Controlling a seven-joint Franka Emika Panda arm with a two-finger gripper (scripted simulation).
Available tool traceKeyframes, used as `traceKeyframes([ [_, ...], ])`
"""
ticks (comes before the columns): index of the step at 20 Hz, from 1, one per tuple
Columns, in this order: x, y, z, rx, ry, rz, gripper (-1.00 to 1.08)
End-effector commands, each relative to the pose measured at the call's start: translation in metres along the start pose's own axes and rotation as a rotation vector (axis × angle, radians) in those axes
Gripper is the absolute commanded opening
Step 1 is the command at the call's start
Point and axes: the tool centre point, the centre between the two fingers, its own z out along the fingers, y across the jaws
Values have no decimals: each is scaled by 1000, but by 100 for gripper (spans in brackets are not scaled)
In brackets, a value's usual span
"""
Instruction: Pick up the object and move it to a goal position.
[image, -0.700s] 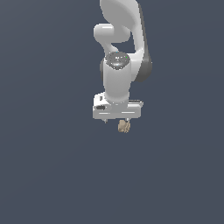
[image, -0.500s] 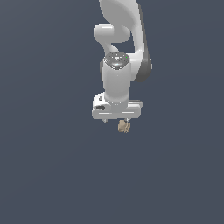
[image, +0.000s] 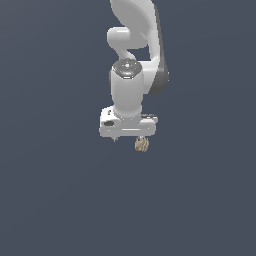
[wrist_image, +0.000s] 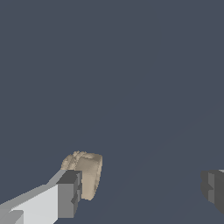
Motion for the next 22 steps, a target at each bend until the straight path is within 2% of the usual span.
traceKeyframes([
  [1,0,-1,0,0,0,-1,100],
  [9,-8,-14,14,1,-7,23,100],
  [22,-50,-65,68,-1,-37,128,100],
])
